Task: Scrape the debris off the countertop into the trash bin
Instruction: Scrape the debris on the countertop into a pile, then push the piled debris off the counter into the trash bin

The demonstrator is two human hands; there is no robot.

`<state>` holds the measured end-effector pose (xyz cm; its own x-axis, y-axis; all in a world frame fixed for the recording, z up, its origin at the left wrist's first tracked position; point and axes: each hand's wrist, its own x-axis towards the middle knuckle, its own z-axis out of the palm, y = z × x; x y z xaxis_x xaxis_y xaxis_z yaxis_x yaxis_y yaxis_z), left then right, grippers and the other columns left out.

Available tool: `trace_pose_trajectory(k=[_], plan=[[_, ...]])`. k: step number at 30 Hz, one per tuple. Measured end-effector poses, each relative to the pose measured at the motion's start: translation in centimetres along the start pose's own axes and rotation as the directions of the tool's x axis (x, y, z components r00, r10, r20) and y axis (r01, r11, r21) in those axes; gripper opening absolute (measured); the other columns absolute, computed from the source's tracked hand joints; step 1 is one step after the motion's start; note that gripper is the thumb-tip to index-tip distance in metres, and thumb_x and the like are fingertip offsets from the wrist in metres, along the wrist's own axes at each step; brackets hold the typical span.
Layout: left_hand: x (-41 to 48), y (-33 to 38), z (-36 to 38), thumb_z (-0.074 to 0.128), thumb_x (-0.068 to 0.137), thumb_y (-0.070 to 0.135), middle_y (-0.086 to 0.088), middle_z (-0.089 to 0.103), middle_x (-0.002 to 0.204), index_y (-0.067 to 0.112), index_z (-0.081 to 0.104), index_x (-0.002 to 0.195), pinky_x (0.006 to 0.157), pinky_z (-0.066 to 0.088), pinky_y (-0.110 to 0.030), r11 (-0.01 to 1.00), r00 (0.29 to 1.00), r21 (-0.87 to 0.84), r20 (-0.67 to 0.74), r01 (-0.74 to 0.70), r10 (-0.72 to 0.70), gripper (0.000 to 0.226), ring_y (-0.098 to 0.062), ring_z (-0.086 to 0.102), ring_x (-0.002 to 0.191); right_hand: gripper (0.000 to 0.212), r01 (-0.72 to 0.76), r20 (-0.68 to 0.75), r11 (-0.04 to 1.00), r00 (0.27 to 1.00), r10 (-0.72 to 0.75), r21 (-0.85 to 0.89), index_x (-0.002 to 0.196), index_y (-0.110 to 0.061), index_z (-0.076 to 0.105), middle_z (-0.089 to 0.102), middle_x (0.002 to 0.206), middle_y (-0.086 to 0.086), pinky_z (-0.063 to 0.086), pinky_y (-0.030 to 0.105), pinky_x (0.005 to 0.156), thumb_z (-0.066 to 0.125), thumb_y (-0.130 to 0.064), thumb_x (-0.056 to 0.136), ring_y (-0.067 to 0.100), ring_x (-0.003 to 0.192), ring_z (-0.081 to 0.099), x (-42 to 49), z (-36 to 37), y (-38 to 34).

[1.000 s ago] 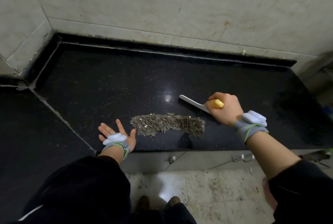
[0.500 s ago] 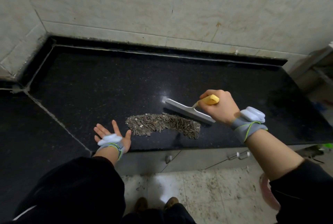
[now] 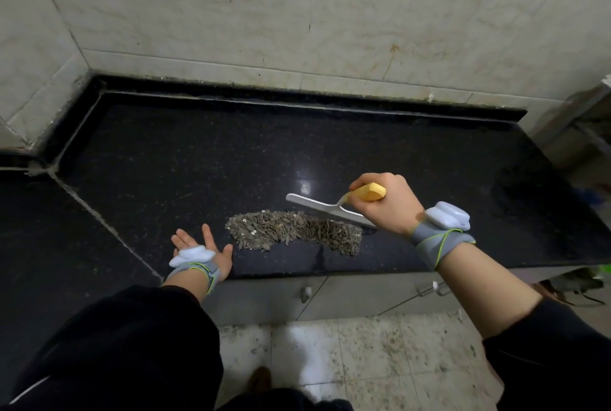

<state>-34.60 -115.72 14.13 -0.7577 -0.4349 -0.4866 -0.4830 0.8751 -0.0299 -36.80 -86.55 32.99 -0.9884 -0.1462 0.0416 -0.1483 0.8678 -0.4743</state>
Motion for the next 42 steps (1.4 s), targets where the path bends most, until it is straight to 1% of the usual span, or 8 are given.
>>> trace_pose_trajectory(k=[4, 11, 16, 24, 27, 32, 37, 42], plan=[[-1.7, 1.4, -1.5, 0.024, 0.1, 0.049, -0.018, -0.004, 0.159, 0.013, 0.0, 0.154, 0.117, 0.008, -0.043, 0.999, 0.998, -0.019, -0.059, -0.034, 0.033, 0.069, -0.032, 0.0, 0.147, 0.013, 0.038, -0.068, 0.995, 0.997, -0.032, 0.088, 0.094, -0.018, 0.072, 0.072, 0.086, -0.003, 0.043, 0.02, 0.07, 0.068, -0.025, 0.083, 0.015, 0.081, 0.064, -0.7, -1.1, 1.4], [-7.3, 10.9, -1.7, 0.027, 0.102, 0.041, -0.013, 0.001, 0.16, 0.012, 0.003, 0.154, 0.118, 0.01, -0.038, 0.952, 0.936, -0.046, -0.203, -0.303, 0.288, 0.064, -0.028, -0.001, 0.148, 0.015, 0.091, -0.161, 0.992, 0.984, -0.076, 0.093, 0.098, -0.016, 0.07, 0.068, 0.091, 0.001, 0.045, 0.024, 0.079, 0.068, -0.02, 0.084, 0.02, 0.086, 0.063, -5.1, -4.5, 7.6], [-15.4, 23.2, 1.3, 0.027, 0.102, 0.039, -0.014, 0.006, 0.16, 0.012, 0.007, 0.154, 0.119, 0.01, -0.036, 0.84, 0.817, 0.017, -0.222, -0.542, 0.532, 0.061, -0.029, 0.004, 0.148, 0.019, 0.007, -0.278, 0.995, 0.96, 0.02, 0.097, 0.1, -0.013, 0.069, 0.066, 0.096, 0.001, 0.038, 0.013, 0.08, 0.067, -0.02, 0.083, 0.018, 0.09, 0.064, -12.1, -9.1, 17.2], [-28.4, 39.8, 7.2, 0.026, 0.103, 0.036, -0.013, 0.008, 0.16, 0.01, 0.011, 0.153, 0.12, 0.01, -0.034, 0.555, 0.549, 0.111, -0.086, -0.824, 0.832, 0.059, -0.028, 0.006, 0.148, 0.028, -0.183, -0.45, 0.981, 0.872, 0.193, 0.067, 0.095, -0.015, 0.069, 0.066, 0.097, -0.001, 0.043, 0.016, 0.082, 0.056, -0.035, 0.081, 0.017, 0.089, 0.065, -23.8, -15.5, 30.8], [-33.0, 45.5, 9.5, 0.025, 0.103, 0.036, -0.013, 0.005, 0.16, 0.01, 0.012, 0.153, 0.119, 0.009, -0.034, 0.421, 0.425, 0.144, -0.004, -0.896, 0.905, 0.058, -0.028, 0.004, 0.148, 0.02, -0.295, -0.506, 0.951, 0.81, 0.298, 0.089, 0.093, -0.014, 0.07, 0.066, 0.097, 0.003, 0.051, 0.028, 0.08, 0.061, -0.027, 0.081, 0.022, 0.087, 0.066, -28.0, -17.3, 35.4], [-39.6, 54.3, 13.7, 0.025, 0.103, 0.037, -0.013, 0.006, 0.16, 0.011, 0.017, 0.152, 0.119, 0.013, -0.036, 0.252, 0.271, 0.152, 0.124, -0.956, 0.955, 0.057, -0.028, 0.005, 0.148, 0.03, -0.463, -0.571, 0.872, 0.677, 0.465, 0.161, 0.091, -0.017, 0.07, 0.065, 0.094, 0.0, 0.05, 0.031, 0.077, 0.051, -0.039, 0.082, 0.021, 0.084, 0.064, -33.5, -19.2, 43.1], [-42.6, 62.3, 17.8, 0.029, 0.102, 0.036, -0.014, 0.017, 0.157, 0.012, 0.025, 0.148, 0.115, 0.019, -0.036, 0.154, 0.184, 0.156, 0.205, -0.976, 0.961, 0.053, -0.029, 0.016, 0.144, 0.024, -0.586, -0.534, 0.786, 0.608, 0.588, 0.197, 0.092, -0.017, 0.069, 0.065, 0.094, 0.001, 0.052, 0.038, 0.082, 0.054, -0.034, 0.085, 0.025, 0.089, 0.065, -36.0, -20.0, 51.5], [-43.2, 70.5, 22.9, 0.029, 0.101, 0.036, -0.009, 0.017, 0.157, 0.007, 0.026, 0.148, 0.116, 0.023, -0.036, 0.153, 0.2, 0.169, 0.314, -0.974, 0.928, 0.055, -0.029, 0.016, 0.144, 0.03, -0.682, -0.446, 0.68, 0.538, 0.715, 0.268, 0.098, -0.019, 0.069, 0.066, 0.107, 0.003, 0.05, 0.034, 0.085, 0.055, -0.039, 0.081, 0.026, 0.1, 0.064, -37.4, -19.6, 60.1]])
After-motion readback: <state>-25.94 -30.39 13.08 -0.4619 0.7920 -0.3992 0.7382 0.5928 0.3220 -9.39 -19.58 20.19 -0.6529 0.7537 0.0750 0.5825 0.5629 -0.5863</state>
